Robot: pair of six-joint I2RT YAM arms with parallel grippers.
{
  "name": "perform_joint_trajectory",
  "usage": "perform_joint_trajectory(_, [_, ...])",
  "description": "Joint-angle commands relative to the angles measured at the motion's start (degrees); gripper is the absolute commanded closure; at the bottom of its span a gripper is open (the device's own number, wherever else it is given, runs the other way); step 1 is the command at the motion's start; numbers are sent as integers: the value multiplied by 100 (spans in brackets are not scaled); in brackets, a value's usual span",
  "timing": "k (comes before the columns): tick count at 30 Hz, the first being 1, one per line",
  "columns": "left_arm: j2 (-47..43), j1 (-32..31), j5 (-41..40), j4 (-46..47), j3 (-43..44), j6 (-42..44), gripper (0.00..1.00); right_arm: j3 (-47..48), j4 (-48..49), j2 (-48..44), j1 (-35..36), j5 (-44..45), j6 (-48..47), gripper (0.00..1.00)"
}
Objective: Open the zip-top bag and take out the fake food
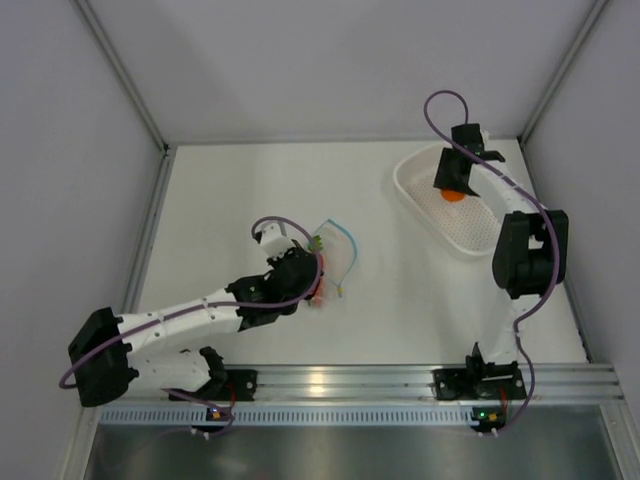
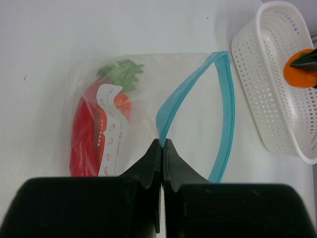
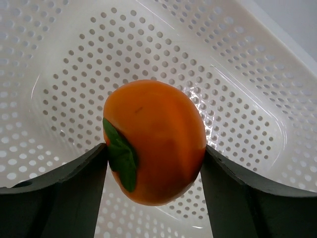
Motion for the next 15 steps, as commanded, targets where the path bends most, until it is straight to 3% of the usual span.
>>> perform_joint_trajectory(1, [-207,13,-141,275,-80,7,100,354,-181,-129,-69,-100,-95,28])
perform_joint_trajectory(3, [-216,5,-124,275,-80,-11,100,354,-216,-279,-60,-126,-139,24])
perform_joint_trajectory(7, [-225,13,-62,275,-44,-28,100,390,-356,-638,-69,-188,-236,0])
perform_joint_trajectory(12, [-216,5,-1,275,8,-72,100,267,-383,-1104,-60,-372,-228,1])
perform_joint_trajectory(15, [-198,13,8,275,35,-98,100,-294,360,-1675,-60,-1318,219,0])
